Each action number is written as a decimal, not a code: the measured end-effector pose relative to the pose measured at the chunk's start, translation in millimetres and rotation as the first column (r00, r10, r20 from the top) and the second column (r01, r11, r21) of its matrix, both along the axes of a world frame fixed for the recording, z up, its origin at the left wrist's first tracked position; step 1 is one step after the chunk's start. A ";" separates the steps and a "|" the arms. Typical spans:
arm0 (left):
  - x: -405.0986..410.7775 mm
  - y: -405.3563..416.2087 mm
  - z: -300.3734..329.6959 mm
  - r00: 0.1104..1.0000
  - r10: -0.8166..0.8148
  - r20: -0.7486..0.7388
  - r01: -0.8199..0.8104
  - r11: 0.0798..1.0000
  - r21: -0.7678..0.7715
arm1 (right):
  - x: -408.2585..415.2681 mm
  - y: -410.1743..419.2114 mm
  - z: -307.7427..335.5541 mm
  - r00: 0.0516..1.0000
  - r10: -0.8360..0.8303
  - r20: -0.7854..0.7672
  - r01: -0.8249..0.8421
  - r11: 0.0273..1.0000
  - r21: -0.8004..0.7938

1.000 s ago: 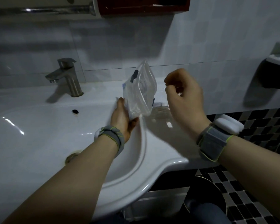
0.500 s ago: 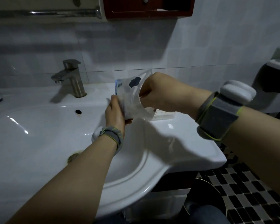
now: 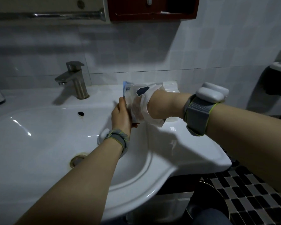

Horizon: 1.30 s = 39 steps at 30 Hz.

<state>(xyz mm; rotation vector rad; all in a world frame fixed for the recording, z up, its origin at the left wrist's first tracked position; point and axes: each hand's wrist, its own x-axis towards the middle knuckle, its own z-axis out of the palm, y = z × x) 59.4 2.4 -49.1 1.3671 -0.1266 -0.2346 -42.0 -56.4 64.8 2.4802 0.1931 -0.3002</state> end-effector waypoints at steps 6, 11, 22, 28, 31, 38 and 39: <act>-1.3 -3.0 -2.3 0.999 -0.031 0.028 0.029 0.998 0.054 | 2.7 11.9 -7.6 0.982 -0.190 -0.015 0.189 0.981 -0.050; -3.8 -3.6 -3.6 0.998 -0.029 0.053 0.023 0.994 0.105 | -4.6 -3.0 3.9 0.982 -0.005 -0.191 -0.048 0.961 -0.271; 0.2 -4.1 -5.1 0.998 -0.036 0.044 0.032 0.997 0.074 | 0.5 5.7 -6.9 0.986 -0.166 -0.008 0.164 0.983 -0.080; 1.5 -3.9 -7.7 0.997 -0.027 0.071 0.019 0.994 0.109 | -4.6 -1.8 5.0 0.995 -0.082 -0.048 0.075 0.989 -0.129; 2.9 -4.4 -10.1 0.997 -0.023 0.076 0.012 0.990 0.138 | -1.5 0.4 3.5 0.984 -0.177 -0.034 0.173 0.980 -0.098; 9.8 -2.6 -14.8 0.995 0.034 0.091 -0.049 0.984 0.169 | 0.6 5.3 -0.8 0.974 -0.225 0.012 0.225 0.972 -0.068; 12.1 -3.3 -16.8 0.993 0.053 0.110 -0.073 0.980 0.184 | 4.0 -2.8 -6.2 0.987 -0.161 0.018 0.162 0.985 -0.060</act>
